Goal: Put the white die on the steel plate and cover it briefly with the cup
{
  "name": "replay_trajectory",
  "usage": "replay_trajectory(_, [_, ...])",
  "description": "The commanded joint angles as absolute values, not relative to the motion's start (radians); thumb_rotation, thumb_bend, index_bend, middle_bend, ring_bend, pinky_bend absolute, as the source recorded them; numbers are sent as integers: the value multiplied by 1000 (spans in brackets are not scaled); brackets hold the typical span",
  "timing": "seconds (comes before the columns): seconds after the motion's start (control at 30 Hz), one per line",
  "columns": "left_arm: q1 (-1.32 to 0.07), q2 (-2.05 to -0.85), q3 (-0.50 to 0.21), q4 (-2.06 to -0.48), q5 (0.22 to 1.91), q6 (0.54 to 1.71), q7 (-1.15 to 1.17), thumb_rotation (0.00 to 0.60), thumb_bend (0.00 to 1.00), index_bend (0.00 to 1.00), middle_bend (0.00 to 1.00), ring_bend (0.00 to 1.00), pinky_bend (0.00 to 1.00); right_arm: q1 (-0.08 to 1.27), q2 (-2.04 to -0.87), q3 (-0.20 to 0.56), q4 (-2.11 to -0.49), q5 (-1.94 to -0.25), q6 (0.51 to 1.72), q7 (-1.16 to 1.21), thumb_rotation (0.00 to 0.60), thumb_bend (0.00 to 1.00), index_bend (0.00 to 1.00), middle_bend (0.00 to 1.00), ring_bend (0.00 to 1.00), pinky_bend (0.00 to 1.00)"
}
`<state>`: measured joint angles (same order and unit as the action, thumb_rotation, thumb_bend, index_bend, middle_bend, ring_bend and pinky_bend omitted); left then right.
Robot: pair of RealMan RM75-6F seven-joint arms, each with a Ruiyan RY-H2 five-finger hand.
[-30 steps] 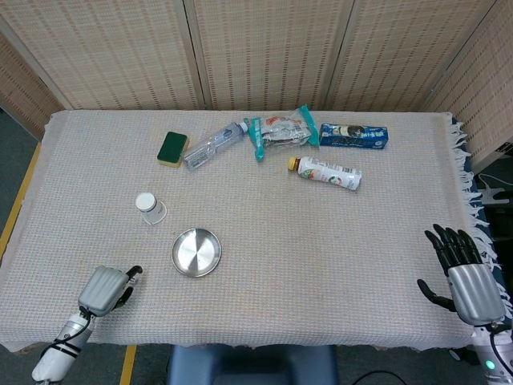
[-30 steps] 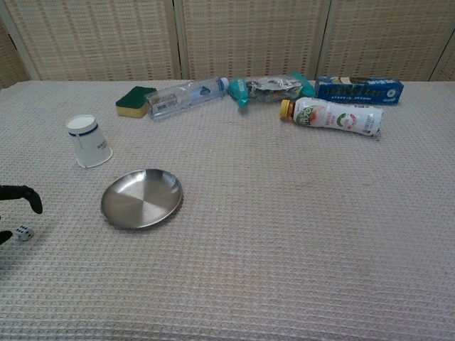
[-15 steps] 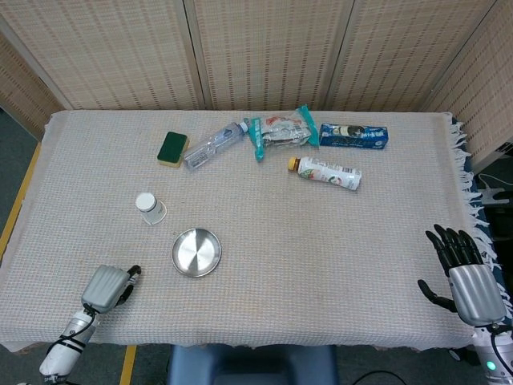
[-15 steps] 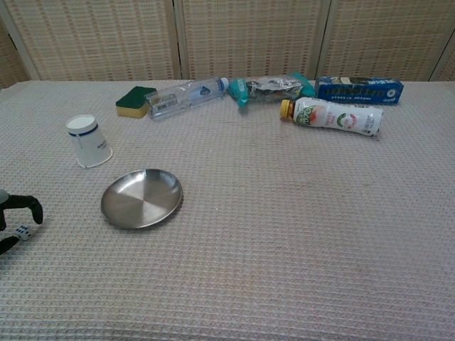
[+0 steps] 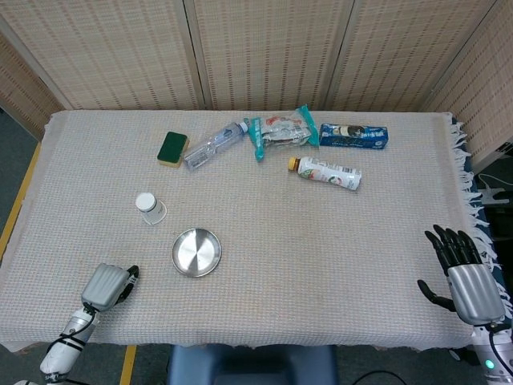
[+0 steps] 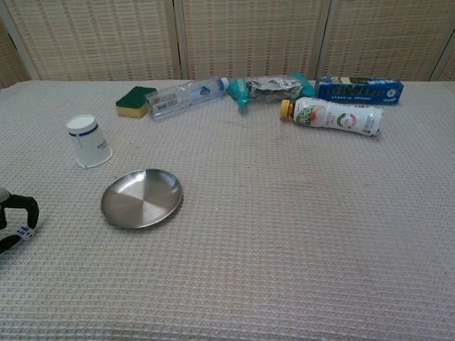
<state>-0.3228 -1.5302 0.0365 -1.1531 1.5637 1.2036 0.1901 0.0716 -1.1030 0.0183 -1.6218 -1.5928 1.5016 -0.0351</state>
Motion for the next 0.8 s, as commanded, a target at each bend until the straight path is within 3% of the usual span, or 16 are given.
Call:
replay_trajectory(0.03, [-325,-1533,37,-1146,1564,1204,187,600,441,492,1000,904,901,71,-1103,18,-1622,-1593,1502,-36,534,190,0,0,0,0])
replay_trajectory(0.47, [-339,-1512,11,-1189,1594,1282,138,600,434,538,1000,920,920,74,-1106,18,-1624,-1590,1493,-44,534,189,0,0,0,0])
replay_trajectory(0.8, [-503,-1555,-69,-1268,1607,1158,146,600,434,544,1000,935,938,81,-1115,19,-1622,-1581,1476,-58,534,190,0,0,0,0])
